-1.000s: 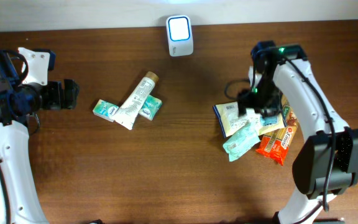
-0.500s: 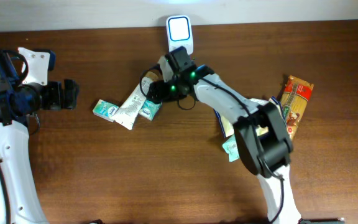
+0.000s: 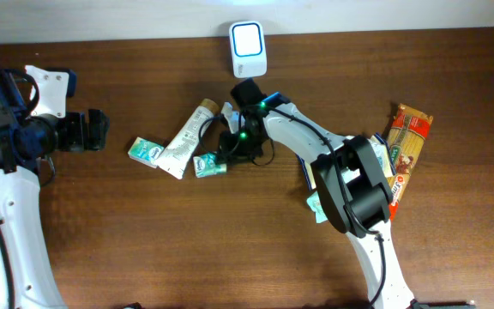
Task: Scan the item barcode
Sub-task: 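Reach the right gripper to the pile and grasp the blue tissue pack, then hold the blue tissue pack up to the scanner with the right gripper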
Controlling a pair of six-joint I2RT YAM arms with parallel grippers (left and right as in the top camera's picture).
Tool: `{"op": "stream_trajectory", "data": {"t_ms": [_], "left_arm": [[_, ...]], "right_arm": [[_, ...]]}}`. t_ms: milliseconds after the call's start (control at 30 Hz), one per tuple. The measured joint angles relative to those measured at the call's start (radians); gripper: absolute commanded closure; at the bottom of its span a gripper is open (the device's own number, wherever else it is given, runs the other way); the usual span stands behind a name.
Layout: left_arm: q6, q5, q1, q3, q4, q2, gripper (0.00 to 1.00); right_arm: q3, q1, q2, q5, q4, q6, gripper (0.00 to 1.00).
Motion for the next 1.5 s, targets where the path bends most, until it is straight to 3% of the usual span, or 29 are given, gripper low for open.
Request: {"op": "stream_trajectory", "data": {"t_ms": [100,233,467,567,667,767,967,1100,1233,1333,1433,1500], "left_arm": [[0.000,0.000,0.000,0.000,0.001,0.000,0.01],[0.000,0.000,0.000,0.000,0.000,0.000,0.01],[0.000,0.000,0.000,0.000,0.000,0.000,0.01],[0.000,0.000,0.000,0.000,0.000,0.000,0.01],[0.000,0.000,0.000,0.000,0.000,0.000,0.01],[0.000,0.000,0.000,0.000,0.000,0.000,0.01],[0.000,0.000,0.000,0.000,0.000,0.000,0.01],[0.000,0.000,0.000,0.000,0.000,0.000,0.01],[0.000,0.000,0.000,0.000,0.000,0.000,0.01],[0.000,0.000,0.000,0.000,0.000,0.000,0.01],[0.000,0.000,0.000,0.000,0.000,0.000,0.01],[0.000,0.000,0.000,0.000,0.000,0.000,0.01]], "right_arm": [[0.051,0.015,0.002,0.005,-0.150,-0.018,0.61],[0.077,0.039,0.002,0.030,-0.172,-0.077,0.43],[0.128,-0.032,0.003,0.098,-0.108,-0.156,0.43],[0.116,0.006,0.005,0.093,-0.105,-0.226,0.44],[0.100,0.056,0.024,0.086,-0.101,-0.251,0.58],[0.100,0.071,0.037,0.066,-0.113,-0.256,0.94],[0.128,0.035,0.041,-0.010,-0.214,-0.249,0.96],[0.180,-0.066,-0.002,-0.268,-0.228,-0.315,0.96],[0.209,-0.189,-0.193,-0.554,-0.229,-0.358,0.96],[0.214,-0.243,-0.243,-0.735,-0.228,-0.362,0.96],[0.213,-0.252,-0.242,-0.697,-0.229,-0.354,0.96],[0.213,-0.236,-0.242,-0.486,-0.229,-0.301,0.96]]}}
